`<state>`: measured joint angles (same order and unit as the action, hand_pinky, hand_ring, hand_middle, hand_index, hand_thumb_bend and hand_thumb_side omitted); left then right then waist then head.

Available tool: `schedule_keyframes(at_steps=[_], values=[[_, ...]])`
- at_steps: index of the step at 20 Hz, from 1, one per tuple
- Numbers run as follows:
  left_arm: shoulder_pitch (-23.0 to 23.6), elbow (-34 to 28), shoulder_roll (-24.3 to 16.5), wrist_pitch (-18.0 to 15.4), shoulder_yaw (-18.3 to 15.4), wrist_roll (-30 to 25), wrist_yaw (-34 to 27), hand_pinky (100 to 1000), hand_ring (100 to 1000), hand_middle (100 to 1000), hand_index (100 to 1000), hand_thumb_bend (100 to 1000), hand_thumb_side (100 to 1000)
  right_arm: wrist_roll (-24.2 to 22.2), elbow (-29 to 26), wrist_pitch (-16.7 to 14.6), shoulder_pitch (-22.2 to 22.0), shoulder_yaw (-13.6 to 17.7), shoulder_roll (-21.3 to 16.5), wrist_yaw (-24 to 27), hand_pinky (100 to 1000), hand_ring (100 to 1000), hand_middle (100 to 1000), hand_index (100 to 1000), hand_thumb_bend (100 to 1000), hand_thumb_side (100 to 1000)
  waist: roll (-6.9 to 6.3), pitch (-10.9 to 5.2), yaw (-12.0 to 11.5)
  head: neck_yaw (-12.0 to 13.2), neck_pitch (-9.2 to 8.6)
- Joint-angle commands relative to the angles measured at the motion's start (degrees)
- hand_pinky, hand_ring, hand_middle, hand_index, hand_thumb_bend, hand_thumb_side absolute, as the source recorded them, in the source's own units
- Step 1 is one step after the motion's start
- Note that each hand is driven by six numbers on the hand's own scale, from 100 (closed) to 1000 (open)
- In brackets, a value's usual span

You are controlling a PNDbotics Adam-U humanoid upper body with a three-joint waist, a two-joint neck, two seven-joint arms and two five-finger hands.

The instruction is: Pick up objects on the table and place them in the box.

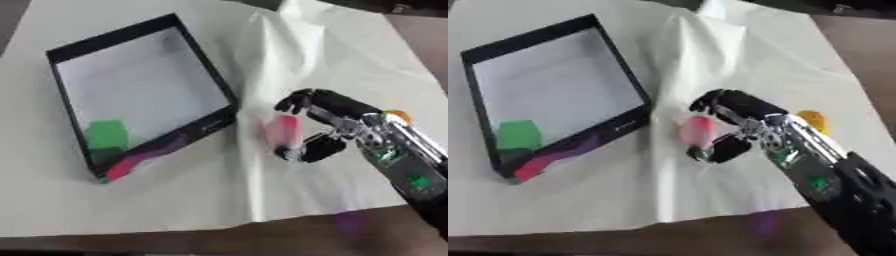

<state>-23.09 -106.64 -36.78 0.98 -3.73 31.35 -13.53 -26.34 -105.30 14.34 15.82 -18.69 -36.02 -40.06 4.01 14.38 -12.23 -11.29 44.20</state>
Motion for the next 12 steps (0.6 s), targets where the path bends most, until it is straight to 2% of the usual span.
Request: schedule_keyframes(at_steps=[1, 5, 12], values=[[-0.31, -0.38, -1.14, -0.1, -0.81, 0.21, 0.09, 723, 591, 783, 834, 386, 530, 0.13, 0.2, 0.57, 0.17, 0.57, -0.96, -0.35, 804, 729, 720, 809, 398, 221, -1.09, 0.18, -0.09, -0.51, -0.08], [-0.32, -0.36, -1.0, -0.16, -0.85, 0.28, 0.09, 723, 590, 783, 834, 387, 530, 0.81, 0.06, 1.34, -0.02, 0.56, -0.63, 0.49, 781, 682, 655, 760, 354, 197, -1.06, 0.13, -0.09, -1.08, -0.08], [-0.29, -0.28, -0.92, -0.25, -0.9, 0.38, 0.1, 722, 590, 783, 834, 387, 529, 3.59, -3.84, 3.8, 0.01, 1.05, -0.65, 4.97, 769, 616, 503, 631, 173, 117, -1.05, -0.03, -0.06, -1.12, -0.08]])
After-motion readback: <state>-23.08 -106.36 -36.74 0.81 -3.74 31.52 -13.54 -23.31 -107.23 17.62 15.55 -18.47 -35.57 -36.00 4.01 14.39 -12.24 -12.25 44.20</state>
